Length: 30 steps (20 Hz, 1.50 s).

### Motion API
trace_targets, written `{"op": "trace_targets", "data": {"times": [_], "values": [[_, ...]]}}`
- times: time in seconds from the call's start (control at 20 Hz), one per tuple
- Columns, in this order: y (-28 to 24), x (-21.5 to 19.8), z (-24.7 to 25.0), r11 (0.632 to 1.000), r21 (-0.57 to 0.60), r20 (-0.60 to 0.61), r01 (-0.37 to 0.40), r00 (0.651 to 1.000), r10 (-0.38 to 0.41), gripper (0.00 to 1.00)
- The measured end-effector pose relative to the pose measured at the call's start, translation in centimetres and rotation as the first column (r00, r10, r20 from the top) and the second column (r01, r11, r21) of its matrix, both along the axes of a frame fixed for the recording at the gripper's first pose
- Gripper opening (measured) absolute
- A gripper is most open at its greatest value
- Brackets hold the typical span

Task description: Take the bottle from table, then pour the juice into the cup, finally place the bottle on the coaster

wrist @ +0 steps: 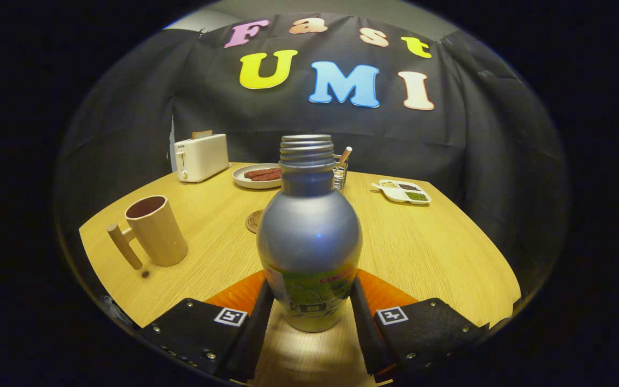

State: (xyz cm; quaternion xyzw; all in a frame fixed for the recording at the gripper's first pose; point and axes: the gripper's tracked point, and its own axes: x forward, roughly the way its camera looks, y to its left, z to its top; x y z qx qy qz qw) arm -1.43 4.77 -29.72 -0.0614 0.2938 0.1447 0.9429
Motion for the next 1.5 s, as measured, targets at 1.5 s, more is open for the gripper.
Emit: {"op": "trace_targets", "data": {"times": [1.5], "values": [[7.6,2.1,4.8,0.768,-0.575,0.011,-0.283,0.936,0.353,0.73]]}}
